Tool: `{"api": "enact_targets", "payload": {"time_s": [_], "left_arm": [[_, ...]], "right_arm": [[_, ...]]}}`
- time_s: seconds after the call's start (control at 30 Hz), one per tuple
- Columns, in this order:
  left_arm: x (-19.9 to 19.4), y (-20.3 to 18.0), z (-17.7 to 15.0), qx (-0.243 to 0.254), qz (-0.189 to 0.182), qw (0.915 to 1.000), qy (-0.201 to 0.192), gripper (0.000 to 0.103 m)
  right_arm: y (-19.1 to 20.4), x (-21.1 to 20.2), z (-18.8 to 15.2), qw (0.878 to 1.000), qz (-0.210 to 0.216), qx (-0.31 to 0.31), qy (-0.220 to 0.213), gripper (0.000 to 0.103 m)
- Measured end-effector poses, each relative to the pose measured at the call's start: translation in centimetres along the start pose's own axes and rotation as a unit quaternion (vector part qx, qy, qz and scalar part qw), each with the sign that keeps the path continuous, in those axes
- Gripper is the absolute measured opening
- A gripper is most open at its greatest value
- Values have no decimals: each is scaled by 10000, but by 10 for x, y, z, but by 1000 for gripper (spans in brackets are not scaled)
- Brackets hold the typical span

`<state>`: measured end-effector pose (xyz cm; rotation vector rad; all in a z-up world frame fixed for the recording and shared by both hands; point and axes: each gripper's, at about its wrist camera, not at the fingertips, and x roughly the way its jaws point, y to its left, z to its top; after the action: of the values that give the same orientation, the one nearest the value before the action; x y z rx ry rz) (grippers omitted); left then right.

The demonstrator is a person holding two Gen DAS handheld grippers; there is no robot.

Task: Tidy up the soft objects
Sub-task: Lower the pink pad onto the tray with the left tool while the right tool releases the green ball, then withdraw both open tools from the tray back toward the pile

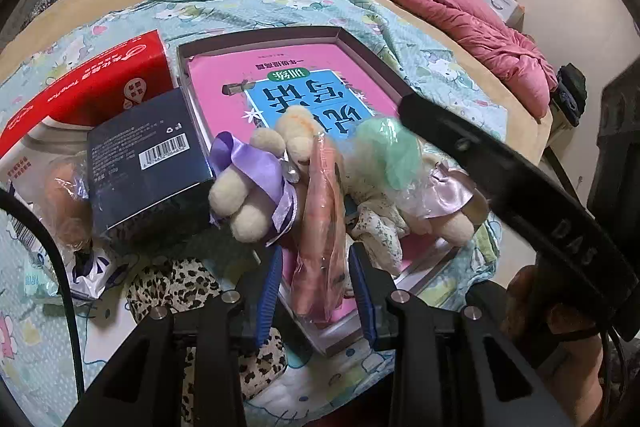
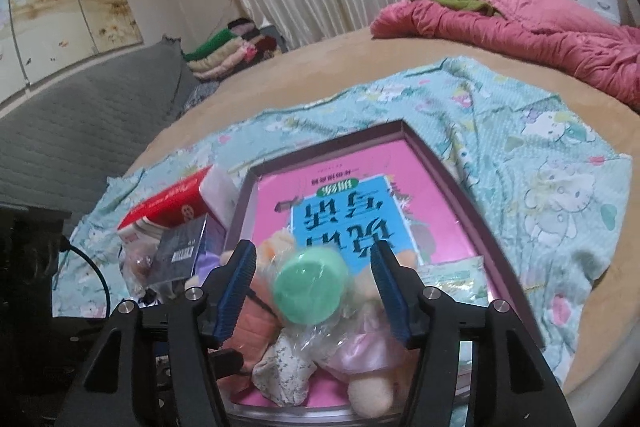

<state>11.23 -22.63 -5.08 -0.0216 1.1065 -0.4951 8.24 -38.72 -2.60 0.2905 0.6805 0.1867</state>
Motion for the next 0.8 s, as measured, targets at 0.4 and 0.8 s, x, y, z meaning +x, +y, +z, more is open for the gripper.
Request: {"api": "enact_targets", "payload": {"time_s": [0.4,0.8], "left_arm": [[-27,-6,-1,162,13,9996,-226,59],[-77,34,-8,-206,375,9973,-598,69]], "right_arm": [[-1,-21,7,9986,-341,4,-411,76],[34,-34,9,9970,-461,-345,-527,77]]}}
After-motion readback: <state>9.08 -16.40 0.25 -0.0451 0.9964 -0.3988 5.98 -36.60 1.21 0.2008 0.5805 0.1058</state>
